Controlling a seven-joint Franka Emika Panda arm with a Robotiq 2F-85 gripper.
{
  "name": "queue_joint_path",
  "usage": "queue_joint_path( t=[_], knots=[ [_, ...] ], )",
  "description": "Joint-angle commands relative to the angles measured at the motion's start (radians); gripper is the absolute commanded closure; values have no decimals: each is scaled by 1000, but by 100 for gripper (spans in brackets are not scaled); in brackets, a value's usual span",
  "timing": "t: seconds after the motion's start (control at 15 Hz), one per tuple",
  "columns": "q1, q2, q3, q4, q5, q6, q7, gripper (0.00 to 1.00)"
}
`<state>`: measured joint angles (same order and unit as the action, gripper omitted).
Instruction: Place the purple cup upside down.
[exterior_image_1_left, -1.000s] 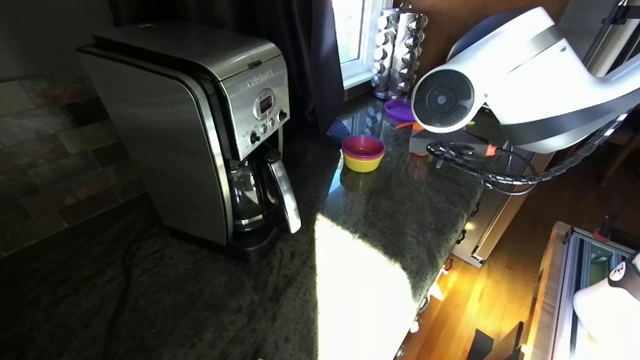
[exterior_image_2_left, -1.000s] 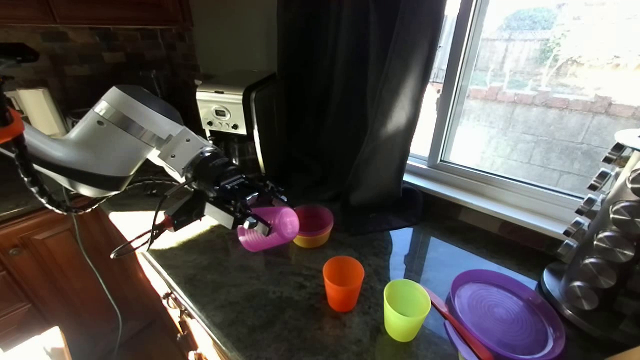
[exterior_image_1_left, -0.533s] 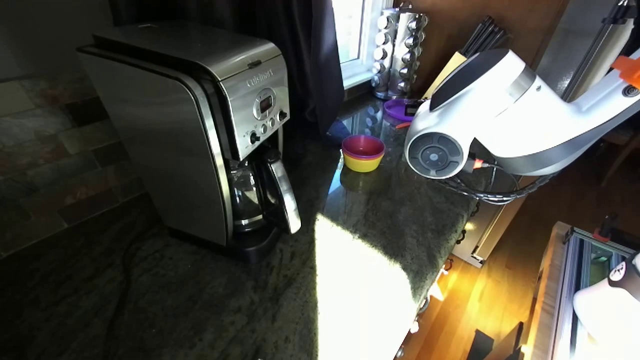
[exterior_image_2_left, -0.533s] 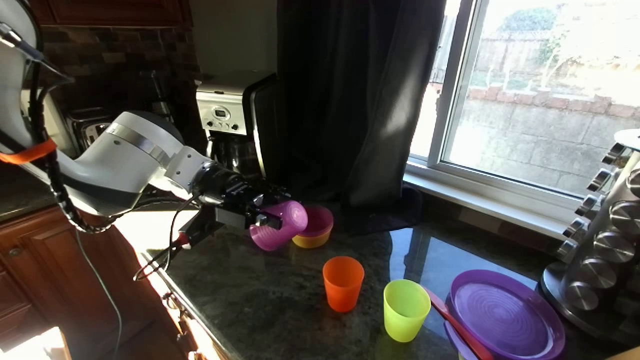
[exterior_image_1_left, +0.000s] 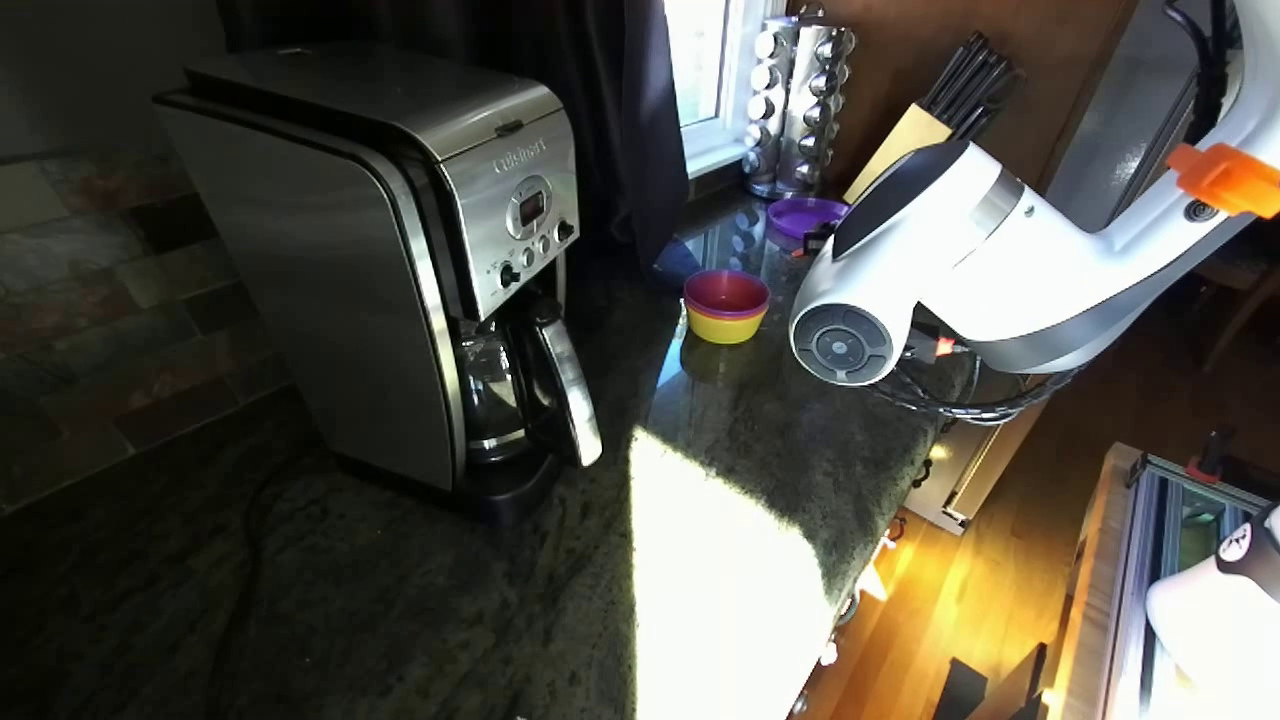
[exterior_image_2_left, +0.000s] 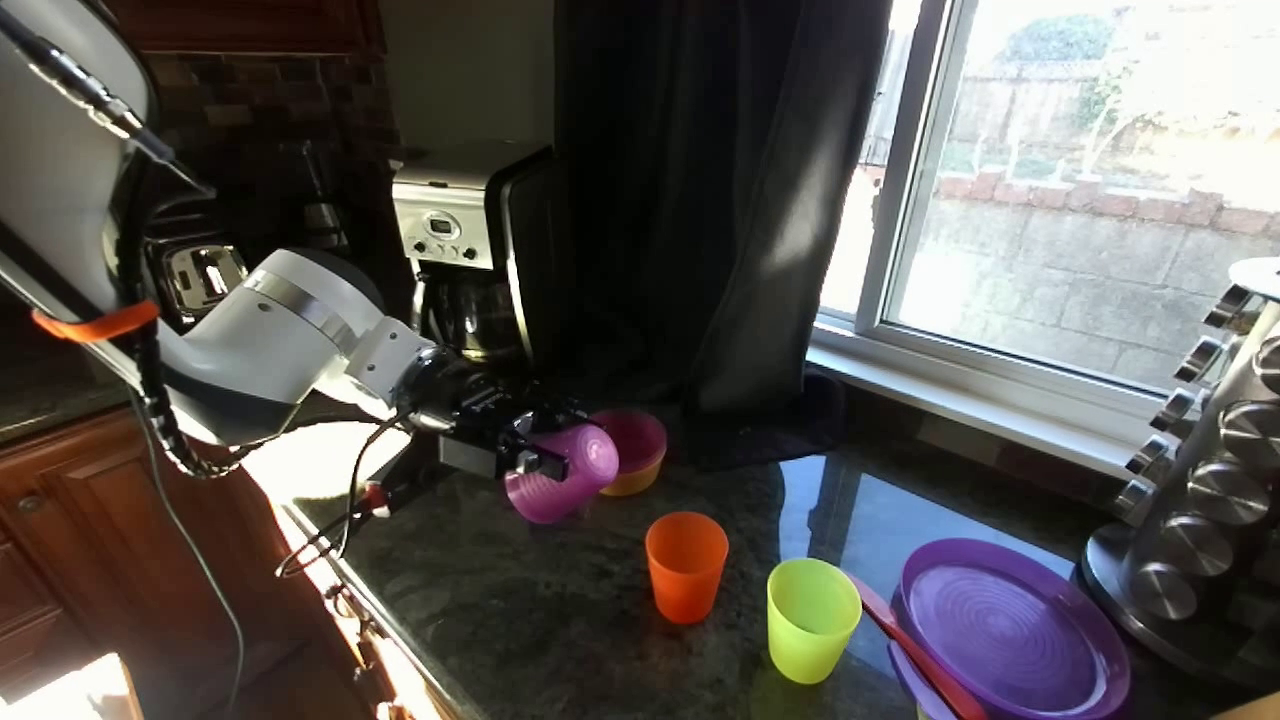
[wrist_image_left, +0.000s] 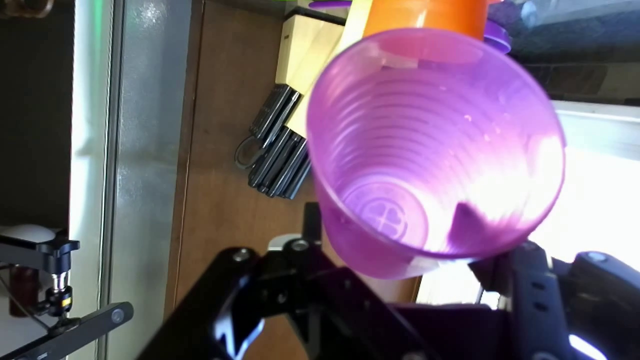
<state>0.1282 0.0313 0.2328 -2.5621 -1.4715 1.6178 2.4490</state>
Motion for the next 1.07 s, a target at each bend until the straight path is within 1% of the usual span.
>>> queue_joint_path(
  t=[0.0, 0.13, 0.2, 0.27, 0.6, 0.67, 0.8, 1.0],
  knots=[
    [24, 63, -16, 32, 13, -53, -7, 57],
    [33, 84, -10, 44, 13, -73, -19, 57],
    [23, 49, -18, 20, 2, -39, -7, 57],
    [25, 57, -17, 24, 2, -41, -7, 32],
    [25, 57, -20, 26, 2, -41, -7, 32],
    [25, 57, -20, 26, 2, -41, -7, 57],
    [26, 81, -21, 32, -1, -62, -2, 57],
    [26, 81, -26, 27, -20, -105, 18, 57]
  ],
)
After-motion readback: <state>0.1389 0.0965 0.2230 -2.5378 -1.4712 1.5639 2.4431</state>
